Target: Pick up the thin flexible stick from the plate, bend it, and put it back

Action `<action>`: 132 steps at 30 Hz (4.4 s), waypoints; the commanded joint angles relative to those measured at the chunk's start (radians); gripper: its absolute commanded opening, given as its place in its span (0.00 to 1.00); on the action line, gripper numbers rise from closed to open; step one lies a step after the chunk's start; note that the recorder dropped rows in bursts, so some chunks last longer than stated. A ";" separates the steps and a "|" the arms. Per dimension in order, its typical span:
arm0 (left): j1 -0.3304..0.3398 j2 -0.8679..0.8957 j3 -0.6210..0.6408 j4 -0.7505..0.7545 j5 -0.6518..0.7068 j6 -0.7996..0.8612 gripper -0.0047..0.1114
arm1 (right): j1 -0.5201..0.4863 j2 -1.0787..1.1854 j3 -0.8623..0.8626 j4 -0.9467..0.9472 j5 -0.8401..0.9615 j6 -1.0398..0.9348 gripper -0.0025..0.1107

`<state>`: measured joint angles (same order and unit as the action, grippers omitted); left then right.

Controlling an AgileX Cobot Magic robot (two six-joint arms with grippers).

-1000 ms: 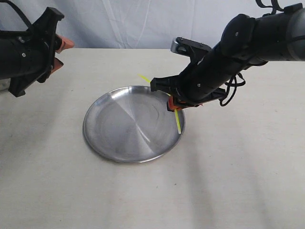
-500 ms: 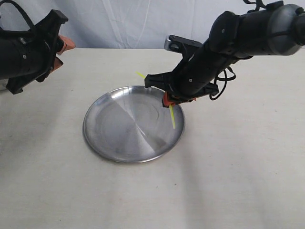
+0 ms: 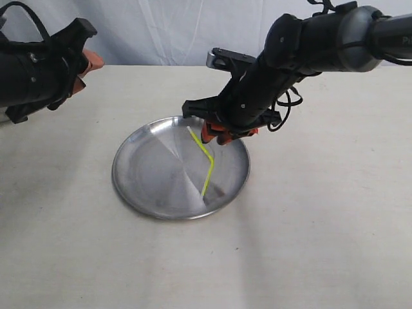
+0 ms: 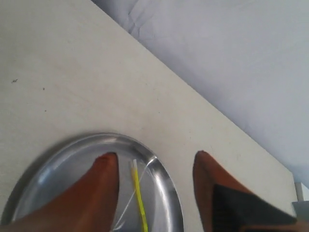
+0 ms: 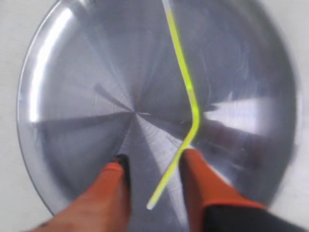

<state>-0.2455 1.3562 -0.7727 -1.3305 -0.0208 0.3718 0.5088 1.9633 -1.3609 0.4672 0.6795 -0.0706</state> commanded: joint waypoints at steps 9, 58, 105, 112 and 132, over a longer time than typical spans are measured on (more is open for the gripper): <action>0.102 -0.148 0.038 0.379 0.158 0.005 0.04 | -0.011 -0.361 0.155 -0.216 -0.073 0.042 0.02; 0.102 -0.628 0.293 0.587 0.201 0.029 0.04 | -0.539 -1.783 1.147 -0.366 -0.315 0.021 0.02; 0.106 -0.858 0.469 0.776 0.067 0.027 0.04 | -0.537 -1.916 1.361 -0.360 -0.346 0.045 0.02; 0.189 -1.112 0.617 0.971 0.094 -0.173 0.04 | -0.537 -1.916 1.361 -0.360 -0.346 0.045 0.02; 0.276 -1.356 0.773 1.132 0.272 -0.372 0.04 | -0.537 -1.916 1.361 -0.346 -0.346 0.045 0.02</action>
<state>0.0296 0.0066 -0.0049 -0.2067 0.2598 0.0070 -0.0234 0.0467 -0.0042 0.1132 0.3480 -0.0259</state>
